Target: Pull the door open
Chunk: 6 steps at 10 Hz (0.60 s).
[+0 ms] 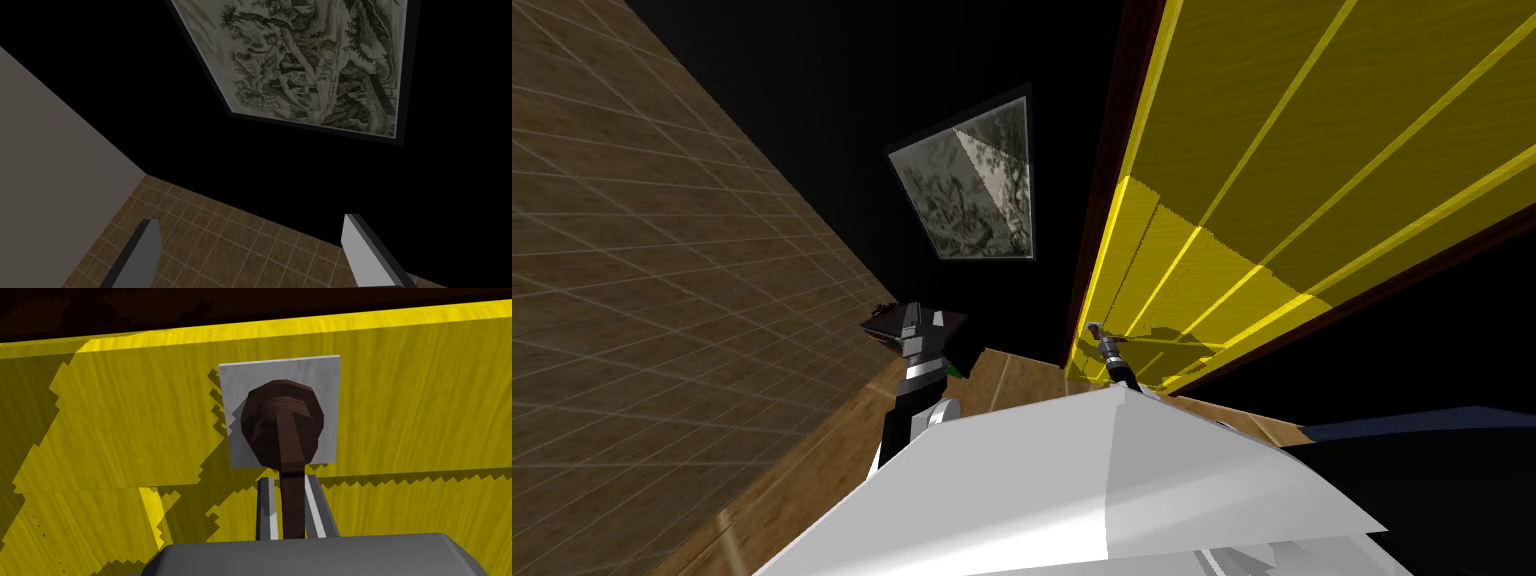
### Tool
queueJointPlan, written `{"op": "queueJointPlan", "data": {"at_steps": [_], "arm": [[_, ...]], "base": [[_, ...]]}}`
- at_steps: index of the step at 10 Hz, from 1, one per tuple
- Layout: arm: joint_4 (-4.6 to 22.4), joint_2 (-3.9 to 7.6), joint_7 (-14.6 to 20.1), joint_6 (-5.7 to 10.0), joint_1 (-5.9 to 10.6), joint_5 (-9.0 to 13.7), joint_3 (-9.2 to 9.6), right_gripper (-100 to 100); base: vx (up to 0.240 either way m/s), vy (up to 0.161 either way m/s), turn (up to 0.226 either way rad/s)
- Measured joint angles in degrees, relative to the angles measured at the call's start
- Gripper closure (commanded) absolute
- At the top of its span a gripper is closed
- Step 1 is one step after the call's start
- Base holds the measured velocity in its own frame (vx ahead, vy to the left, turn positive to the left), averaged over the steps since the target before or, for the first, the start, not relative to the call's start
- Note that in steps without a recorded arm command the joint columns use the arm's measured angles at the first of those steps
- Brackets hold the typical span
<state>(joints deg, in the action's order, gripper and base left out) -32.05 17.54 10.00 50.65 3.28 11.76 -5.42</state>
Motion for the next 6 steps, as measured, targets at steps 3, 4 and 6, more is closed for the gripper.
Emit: {"op": "queueJointPlan", "data": {"at_steps": [3, 4, 6], "arm": [[1.14, 0.49, 0.97, 0.72, 0.71, -0.60, 0.62, 100], [1.13, 0.60, 1.25, 0.81, 0.75, -0.80, 0.83, 100], [1.44, 0.51, 1.49, 0.78, 0.72, -1.02, 1.13, 100]], "base": [[-0.257, -0.061, 0.176], [-0.254, -0.033, 0.118], [-0.141, -0.012, 0.059]]}}
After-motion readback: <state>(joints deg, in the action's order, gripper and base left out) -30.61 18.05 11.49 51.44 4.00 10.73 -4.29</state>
